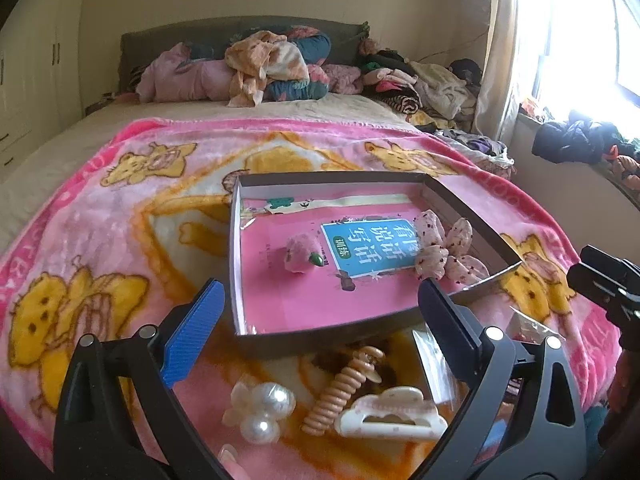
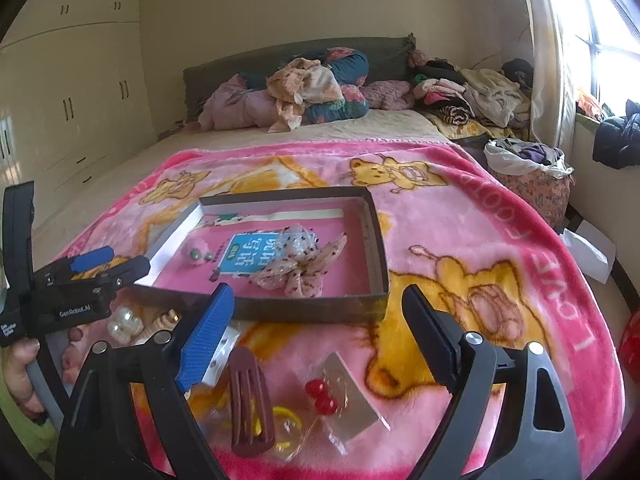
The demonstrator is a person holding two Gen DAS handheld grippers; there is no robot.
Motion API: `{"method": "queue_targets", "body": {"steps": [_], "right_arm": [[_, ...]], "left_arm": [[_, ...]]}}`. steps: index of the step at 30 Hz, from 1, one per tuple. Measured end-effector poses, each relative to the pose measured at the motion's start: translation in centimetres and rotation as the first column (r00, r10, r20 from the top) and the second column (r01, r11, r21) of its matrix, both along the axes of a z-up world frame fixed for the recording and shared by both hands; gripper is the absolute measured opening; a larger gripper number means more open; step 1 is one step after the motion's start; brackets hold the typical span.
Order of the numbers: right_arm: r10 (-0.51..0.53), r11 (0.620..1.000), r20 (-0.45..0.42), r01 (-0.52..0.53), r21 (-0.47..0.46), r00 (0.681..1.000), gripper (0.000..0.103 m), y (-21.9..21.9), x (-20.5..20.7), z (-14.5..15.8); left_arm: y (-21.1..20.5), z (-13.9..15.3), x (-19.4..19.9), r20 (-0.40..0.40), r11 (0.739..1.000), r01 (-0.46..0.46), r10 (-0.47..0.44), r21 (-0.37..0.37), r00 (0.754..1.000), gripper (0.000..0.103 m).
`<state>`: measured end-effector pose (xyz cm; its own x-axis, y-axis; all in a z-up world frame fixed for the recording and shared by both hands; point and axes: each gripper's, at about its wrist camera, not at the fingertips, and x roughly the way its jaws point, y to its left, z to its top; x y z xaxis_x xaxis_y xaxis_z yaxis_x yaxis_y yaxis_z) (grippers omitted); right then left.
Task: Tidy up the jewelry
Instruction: 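Grasp the pearl hair clip with the left tool while the right tool grasps the maroon clip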
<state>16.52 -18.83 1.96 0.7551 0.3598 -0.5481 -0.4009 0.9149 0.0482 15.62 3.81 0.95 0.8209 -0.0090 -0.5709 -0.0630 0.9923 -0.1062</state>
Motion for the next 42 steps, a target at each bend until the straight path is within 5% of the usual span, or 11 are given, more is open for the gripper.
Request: {"method": "queue_targets", "body": {"steps": [22, 42], "right_arm": [[0.095, 0.993, -0.084, -0.100, -0.067, 0.992, 0.082, 1.6, -5.6, -4.1], [0.098, 0.994, -0.266, -0.110, -0.028, 0.959, 0.047, 3.4, -3.7, -7.2]], "left_arm": [[1.8, -1.8, -4.8, -0.021, 1.000, -0.010, 0.010, 0.015, 1.000, 0.089], [3.8, -5.6, -5.1, -0.108, 1.000, 0.009, -0.010, -0.011, 0.994, 0.089]]}}
